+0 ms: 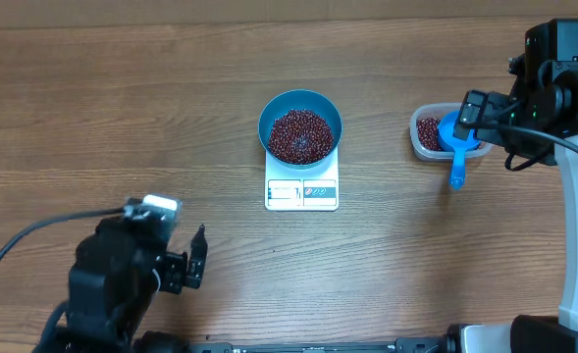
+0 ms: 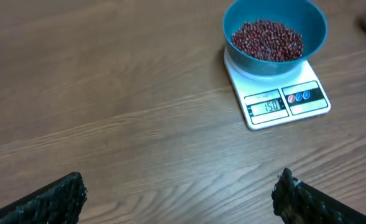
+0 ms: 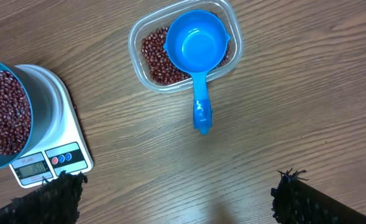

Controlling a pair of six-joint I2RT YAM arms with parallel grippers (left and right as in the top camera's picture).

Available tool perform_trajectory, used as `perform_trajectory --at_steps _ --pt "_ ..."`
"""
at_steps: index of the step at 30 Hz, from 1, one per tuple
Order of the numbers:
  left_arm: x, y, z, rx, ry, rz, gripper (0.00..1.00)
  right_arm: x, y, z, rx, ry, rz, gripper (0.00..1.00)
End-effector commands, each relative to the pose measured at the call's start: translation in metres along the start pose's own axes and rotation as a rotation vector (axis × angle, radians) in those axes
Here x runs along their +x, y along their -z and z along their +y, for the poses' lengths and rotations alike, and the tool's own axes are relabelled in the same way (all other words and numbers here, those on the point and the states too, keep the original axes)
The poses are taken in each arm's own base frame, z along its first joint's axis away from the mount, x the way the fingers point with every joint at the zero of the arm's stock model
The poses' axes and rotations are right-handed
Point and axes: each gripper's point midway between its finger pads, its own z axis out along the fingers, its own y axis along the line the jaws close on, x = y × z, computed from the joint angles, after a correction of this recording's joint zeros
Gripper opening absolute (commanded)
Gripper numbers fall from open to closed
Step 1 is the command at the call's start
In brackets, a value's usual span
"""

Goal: Scoop item into bowl and weigh 150g on scale

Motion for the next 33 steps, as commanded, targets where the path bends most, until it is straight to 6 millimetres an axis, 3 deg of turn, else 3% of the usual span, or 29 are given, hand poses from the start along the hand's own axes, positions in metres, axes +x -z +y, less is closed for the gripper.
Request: perform_trajectory --at_steps 1,18,33 --pt "0.003 0.004 -0.002 0.02 0.038 -0.081 1.0 -0.004 0.006 0.0 -0.005 0.002 -0.024 1.0" --pt "-0.007 -0.003 0.022 -0.074 0.217 -0.466 0.99 -0.004 0.006 0.0 -0.005 0.002 -0.024 1.0" --pt "-0.02 -0.002 0.048 -0.174 0.263 -0.799 1.0 -0.004 0.006 0.0 -0.005 0.002 -0.024 1.0"
